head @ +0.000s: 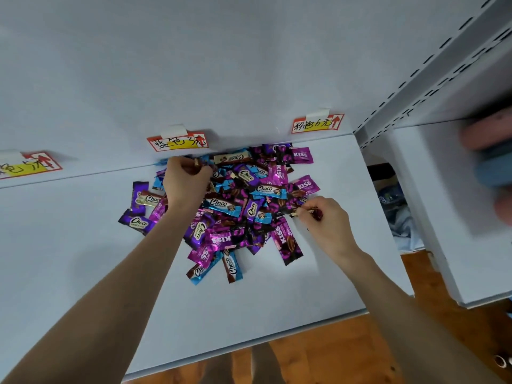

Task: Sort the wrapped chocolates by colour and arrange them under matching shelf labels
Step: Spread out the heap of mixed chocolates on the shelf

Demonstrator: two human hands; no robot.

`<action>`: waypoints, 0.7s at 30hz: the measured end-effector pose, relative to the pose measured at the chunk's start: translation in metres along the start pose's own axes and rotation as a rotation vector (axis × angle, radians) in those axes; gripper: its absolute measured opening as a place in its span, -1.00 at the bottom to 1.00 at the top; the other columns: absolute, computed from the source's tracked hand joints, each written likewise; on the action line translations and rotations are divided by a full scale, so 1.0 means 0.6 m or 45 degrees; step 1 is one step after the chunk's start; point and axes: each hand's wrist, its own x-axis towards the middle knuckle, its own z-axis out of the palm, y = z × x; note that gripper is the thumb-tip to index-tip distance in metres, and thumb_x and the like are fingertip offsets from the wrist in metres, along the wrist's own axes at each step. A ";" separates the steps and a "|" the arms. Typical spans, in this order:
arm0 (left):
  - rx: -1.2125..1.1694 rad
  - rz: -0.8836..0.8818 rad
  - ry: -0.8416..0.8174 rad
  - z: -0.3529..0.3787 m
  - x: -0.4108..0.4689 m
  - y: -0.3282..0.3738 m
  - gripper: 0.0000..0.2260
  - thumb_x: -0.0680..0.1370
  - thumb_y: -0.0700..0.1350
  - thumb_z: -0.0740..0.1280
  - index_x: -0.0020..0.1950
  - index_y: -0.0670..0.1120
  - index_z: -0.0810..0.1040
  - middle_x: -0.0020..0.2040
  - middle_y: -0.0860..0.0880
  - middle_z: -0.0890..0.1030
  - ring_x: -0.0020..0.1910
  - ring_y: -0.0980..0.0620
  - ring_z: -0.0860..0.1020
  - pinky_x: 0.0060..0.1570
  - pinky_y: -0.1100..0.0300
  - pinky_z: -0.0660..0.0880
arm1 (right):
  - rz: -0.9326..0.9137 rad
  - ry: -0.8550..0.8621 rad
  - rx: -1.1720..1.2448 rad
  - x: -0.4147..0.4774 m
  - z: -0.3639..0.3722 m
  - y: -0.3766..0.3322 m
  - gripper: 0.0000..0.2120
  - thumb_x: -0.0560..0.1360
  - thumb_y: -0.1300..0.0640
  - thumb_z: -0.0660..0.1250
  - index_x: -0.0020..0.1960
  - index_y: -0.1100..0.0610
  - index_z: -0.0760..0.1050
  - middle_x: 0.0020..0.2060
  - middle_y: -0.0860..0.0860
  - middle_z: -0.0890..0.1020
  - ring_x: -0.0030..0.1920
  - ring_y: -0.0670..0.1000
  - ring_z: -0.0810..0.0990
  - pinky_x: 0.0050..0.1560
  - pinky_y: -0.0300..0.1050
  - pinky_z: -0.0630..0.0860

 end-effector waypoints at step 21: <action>-0.401 -0.386 0.297 -0.261 -0.236 -0.159 -0.84 0.47 -0.19 0.41 -0.01 -0.02 0.50 -0.28 0.04 0.61 -0.31 0.14 0.54 -0.43 0.33 0.44 | -0.586 -0.350 -0.121 0.008 0.117 -0.197 -0.85 0.50 0.17 0.32 -0.03 0.25 0.55 -0.12 0.08 0.58 -0.10 -0.03 0.46 -0.19 -0.45 0.24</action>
